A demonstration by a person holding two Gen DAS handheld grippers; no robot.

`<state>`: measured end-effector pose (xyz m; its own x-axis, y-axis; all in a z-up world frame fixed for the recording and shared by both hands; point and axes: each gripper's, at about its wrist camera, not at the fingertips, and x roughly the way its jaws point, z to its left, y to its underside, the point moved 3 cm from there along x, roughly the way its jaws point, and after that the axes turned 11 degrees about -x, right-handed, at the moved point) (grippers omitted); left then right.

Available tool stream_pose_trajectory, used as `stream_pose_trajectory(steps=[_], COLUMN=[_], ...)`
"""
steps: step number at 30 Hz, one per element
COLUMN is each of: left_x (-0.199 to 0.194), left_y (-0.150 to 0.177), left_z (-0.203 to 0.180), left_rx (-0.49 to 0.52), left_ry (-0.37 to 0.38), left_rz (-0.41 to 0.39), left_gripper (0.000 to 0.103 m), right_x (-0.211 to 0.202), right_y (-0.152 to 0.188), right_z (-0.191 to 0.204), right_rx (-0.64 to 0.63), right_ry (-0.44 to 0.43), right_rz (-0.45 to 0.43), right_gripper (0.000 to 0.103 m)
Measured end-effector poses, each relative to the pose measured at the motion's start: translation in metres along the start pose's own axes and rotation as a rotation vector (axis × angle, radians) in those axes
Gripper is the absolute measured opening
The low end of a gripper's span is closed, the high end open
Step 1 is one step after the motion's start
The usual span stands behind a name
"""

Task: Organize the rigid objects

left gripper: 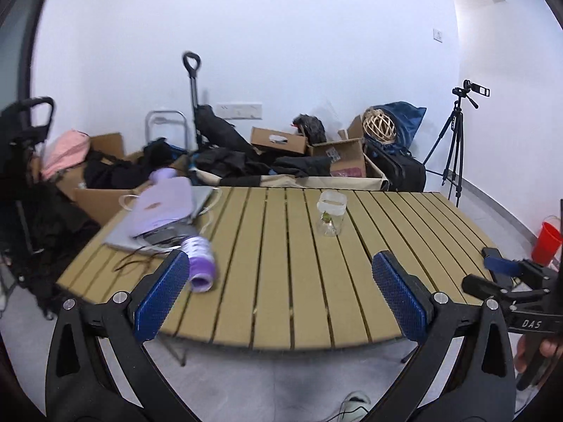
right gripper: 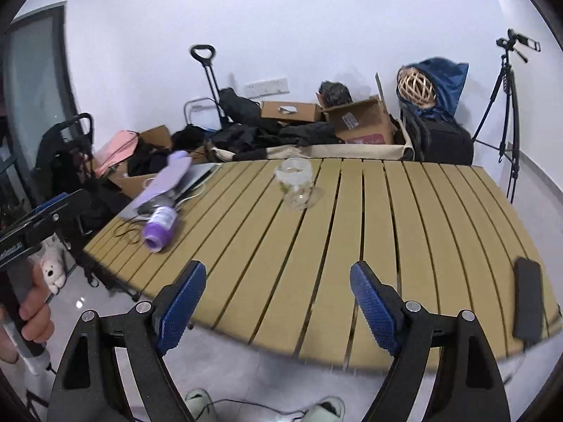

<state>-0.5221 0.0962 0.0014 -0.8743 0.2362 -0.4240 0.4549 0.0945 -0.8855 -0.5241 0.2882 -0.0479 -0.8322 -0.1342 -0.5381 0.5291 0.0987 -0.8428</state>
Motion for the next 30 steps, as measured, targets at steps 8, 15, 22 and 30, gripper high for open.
stream_pose_trajectory(steps=[8,15,22,30], left_x=[-0.16,-0.27,-0.35,-0.415], left_y=[0.027,0.067,0.124,0.19], left_z=[0.013,0.04,0.049,0.046], left_rx=[-0.043,-0.104,-0.086,-0.119], left_ry=[-0.055,-0.086,-0.114,-0.102], left_rz=[-0.078,-0.116,-0.17,-0.163], left_gripper=[0.103,0.103,0.103,0.103], right_x=[-0.119,-0.213,-0.272,-0.351], right_y=[0.008,0.039,0.095,0.171], right_z=[0.044,0.08,0.12,0.144], right_rx=[-0.07,-0.042,-0.098,-0.028], right_ry=[0.003,-0.052,-0.145,-0.152], right_rz=[-0.078,-0.204,-0.134,-0.151], right_gripper=[0.088,0.088,0.088,0.088])
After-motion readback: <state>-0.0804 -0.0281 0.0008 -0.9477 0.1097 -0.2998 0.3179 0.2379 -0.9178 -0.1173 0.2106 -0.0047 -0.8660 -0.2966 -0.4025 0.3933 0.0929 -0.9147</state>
